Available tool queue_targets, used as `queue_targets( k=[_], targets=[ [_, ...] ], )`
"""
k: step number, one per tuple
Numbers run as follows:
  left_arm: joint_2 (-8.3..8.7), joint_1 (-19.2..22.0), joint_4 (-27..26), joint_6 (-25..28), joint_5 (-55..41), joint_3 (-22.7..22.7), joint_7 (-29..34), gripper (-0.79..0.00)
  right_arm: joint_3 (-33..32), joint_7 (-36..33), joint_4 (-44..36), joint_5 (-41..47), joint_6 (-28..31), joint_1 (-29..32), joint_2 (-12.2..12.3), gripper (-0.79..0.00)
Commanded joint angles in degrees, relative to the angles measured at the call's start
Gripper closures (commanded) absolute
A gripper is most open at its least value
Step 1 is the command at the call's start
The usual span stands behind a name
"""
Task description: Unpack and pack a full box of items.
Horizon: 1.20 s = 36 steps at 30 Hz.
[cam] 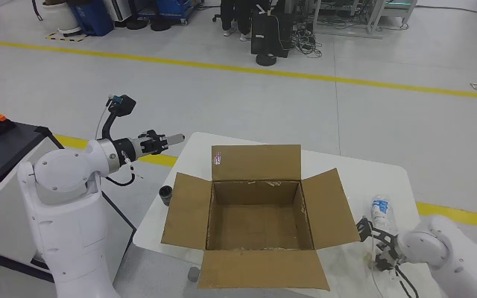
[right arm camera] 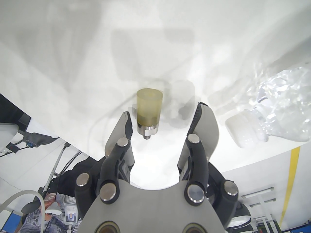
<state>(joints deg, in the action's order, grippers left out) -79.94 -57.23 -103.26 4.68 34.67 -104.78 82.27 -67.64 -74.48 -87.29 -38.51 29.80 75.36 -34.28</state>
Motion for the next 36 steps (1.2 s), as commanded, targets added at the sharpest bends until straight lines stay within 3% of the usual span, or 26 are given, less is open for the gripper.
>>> queue_targets(
  k=[1,13,16,26,36],
  targets=[
    [0.00,0.0,0.0,0.0,0.0,0.0,0.0,-0.785,-0.4,0.0,-0.5,-0.1,0.0,0.3,0.2,-0.480],
    [0.00,0.0,0.0,0.0,0.0,0.0,0.0,-0.785,-7.4,-0.5,-6.8,-1.1,-1.0,5.9,2.2,-0.631],
    [0.00,0.0,0.0,0.0,0.0,0.0,0.0,-0.785,-9.8,-0.3,-8.4,-0.5,-0.8,8.1,2.8,-0.779],
    [0.00,0.0,0.0,0.0,0.0,0.0,0.0,-0.785,-23.3,2.4,-10.7,4.8,2.4,17.9,5.3,-0.785],
    [0.00,0.0,0.0,0.0,0.0,0.0,0.0,-0.785,-39.6,8.2,-7.4,18.9,8.2,30.7,9.1,-0.785]
  ],
)
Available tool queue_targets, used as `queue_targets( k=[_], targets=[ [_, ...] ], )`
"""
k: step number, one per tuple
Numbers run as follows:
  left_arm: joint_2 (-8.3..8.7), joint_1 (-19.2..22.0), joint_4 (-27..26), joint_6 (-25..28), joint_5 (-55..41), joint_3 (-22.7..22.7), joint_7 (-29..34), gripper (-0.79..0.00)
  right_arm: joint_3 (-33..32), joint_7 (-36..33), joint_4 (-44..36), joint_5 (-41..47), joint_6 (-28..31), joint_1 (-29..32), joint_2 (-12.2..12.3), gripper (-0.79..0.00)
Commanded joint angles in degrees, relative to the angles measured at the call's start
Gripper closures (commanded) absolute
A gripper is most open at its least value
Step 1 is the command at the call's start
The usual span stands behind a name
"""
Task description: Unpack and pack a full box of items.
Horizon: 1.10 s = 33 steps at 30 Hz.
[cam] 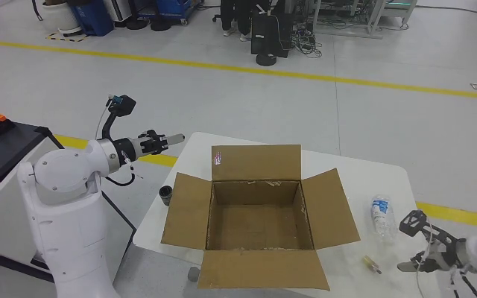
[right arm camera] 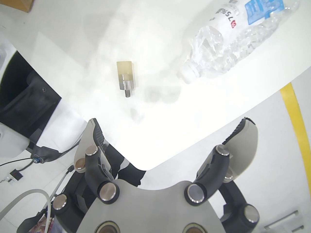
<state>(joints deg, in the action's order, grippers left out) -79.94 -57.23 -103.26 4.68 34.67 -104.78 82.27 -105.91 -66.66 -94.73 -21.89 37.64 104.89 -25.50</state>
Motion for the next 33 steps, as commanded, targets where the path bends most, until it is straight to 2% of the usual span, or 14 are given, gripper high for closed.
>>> queue_targets(
  k=[1,7,33],
  targets=[
    [0.00,0.0,0.0,0.0,0.0,0.0,0.0,-0.785,-2.7,0.9,0.1,4.4,0.9,2.6,0.8,-0.785],
    [0.00,0.0,0.0,0.0,0.0,0.0,0.0,-0.785,-8.3,1.3,-1.3,9.7,1.3,9.3,3.2,-0.785],
    [0.00,0.0,0.0,0.0,0.0,0.0,0.0,-0.785,-8.3,1.3,-1.3,9.7,1.3,9.3,3.2,-0.785]
  ],
)
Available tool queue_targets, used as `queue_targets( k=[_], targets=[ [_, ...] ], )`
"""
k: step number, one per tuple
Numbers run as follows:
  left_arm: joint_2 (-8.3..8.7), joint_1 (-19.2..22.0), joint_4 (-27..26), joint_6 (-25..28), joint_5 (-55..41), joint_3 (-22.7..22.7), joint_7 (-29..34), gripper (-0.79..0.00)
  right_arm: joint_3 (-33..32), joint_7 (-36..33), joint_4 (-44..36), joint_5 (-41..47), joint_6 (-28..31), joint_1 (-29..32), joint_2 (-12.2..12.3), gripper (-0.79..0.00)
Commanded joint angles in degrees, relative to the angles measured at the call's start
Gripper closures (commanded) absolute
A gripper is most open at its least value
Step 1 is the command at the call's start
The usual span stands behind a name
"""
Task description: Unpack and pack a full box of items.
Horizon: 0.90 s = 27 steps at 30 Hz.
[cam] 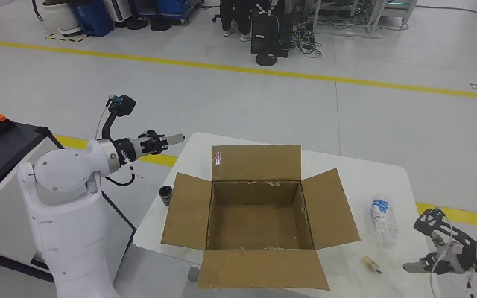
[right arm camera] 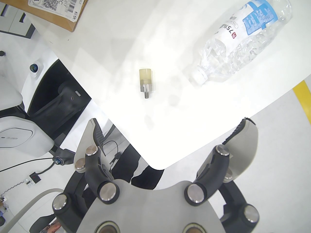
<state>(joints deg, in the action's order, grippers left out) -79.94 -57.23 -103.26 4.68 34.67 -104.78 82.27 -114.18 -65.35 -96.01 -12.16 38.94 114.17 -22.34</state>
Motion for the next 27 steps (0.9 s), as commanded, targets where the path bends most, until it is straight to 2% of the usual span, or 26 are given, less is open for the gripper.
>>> queue_targets(
  k=[1,3,5,8,11,14,20,27],
  targets=[
    [0.00,0.0,0.0,0.0,0.0,0.0,0.0,-0.785,0.0,0.3,0.0,-0.1,-0.2,0.0,0.0,-0.785],
    [0.00,0.0,0.0,0.0,0.0,0.0,0.0,-0.785,0.6,1.5,-0.6,-0.6,-0.3,0.1,-0.1,-0.785],
    [0.00,0.0,0.0,0.0,0.0,0.0,0.0,-0.785,1.6,4.8,-0.7,4.4,4.7,0.4,-0.3,-0.785],
    [0.00,0.0,0.0,0.0,0.0,0.0,0.0,-0.785,3.4,10.7,0.3,4.7,10.7,1.6,0.6,-0.785],
    [0.00,0.0,0.0,0.0,0.0,0.0,0.0,-0.785,5.3,15.4,3.3,0.5,15.4,2.3,2.2,-0.785],
    [0.00,0.0,0.0,0.0,0.0,0.0,0.0,-0.785,8.9,14.9,4.3,-2.1,14.9,2.0,3.9,-0.785],
    [0.00,0.0,0.0,0.0,0.0,0.0,0.0,-0.785,16.0,11.9,2.2,-4.5,11.9,-2.7,6.8,-0.785],
    [0.00,0.0,0.0,0.0,0.0,0.0,0.0,-0.785,25.1,9.0,1.0,-5.1,9.0,-11.6,7.3,-0.785]
  ],
)
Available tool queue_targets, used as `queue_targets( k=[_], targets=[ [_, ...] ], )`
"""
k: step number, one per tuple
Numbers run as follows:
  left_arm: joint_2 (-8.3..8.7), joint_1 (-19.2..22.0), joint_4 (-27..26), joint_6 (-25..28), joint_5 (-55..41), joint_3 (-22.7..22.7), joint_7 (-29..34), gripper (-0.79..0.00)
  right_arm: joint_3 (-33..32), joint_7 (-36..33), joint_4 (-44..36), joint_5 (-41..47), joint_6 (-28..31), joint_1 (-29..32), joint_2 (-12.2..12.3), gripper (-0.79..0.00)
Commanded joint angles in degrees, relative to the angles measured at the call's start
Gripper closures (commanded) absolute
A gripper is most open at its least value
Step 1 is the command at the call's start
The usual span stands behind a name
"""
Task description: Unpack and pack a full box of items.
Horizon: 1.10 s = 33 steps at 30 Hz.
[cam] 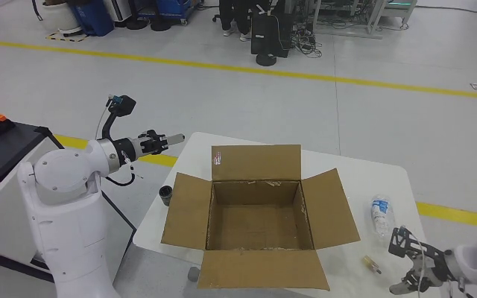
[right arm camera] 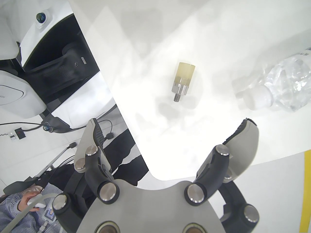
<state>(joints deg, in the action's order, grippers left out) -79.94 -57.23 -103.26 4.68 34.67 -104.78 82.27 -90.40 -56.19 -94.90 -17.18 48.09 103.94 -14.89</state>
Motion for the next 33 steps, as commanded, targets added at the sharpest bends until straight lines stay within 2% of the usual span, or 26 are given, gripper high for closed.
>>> queue_targets(
  k=[1,8,17,22,28,30,33],
  targets=[
    [0.00,0.0,0.0,0.0,0.0,0.0,0.0,-0.785,2.8,-0.2,0.0,-0.2,-0.2,-2.8,-0.3,-0.785],
    [0.00,0.0,0.0,0.0,0.0,0.0,0.0,-0.785,14.1,1.4,2.5,-4.2,-0.8,-13.4,-3.4,-0.785],
    [0.00,0.0,0.0,0.0,0.0,0.0,0.0,-0.785,27.1,4.2,11.1,-9.9,4.0,-26.7,-9.1,-0.785],
    [0.00,0.0,0.0,0.0,0.0,0.0,0.0,-0.785,32.1,4.1,15.0,-12.0,4.1,-32.3,-11.8,-0.785],
    [0.00,0.0,0.0,0.0,0.0,0.0,0.0,-0.785,35.9,2.3,17.6,-12.2,2.3,-36.3,-13.7,-0.785],
    [0.00,0.0,0.0,0.0,0.0,0.0,0.0,-0.785,36.5,2.2,17.8,-12.5,2.2,-36.9,-13.9,-0.573],
    [0.00,0.0,0.0,0.0,0.0,0.0,0.0,-0.785,36.6,2.4,17.8,-13.1,2.4,-37.2,-14.0,-0.533]
  ],
)
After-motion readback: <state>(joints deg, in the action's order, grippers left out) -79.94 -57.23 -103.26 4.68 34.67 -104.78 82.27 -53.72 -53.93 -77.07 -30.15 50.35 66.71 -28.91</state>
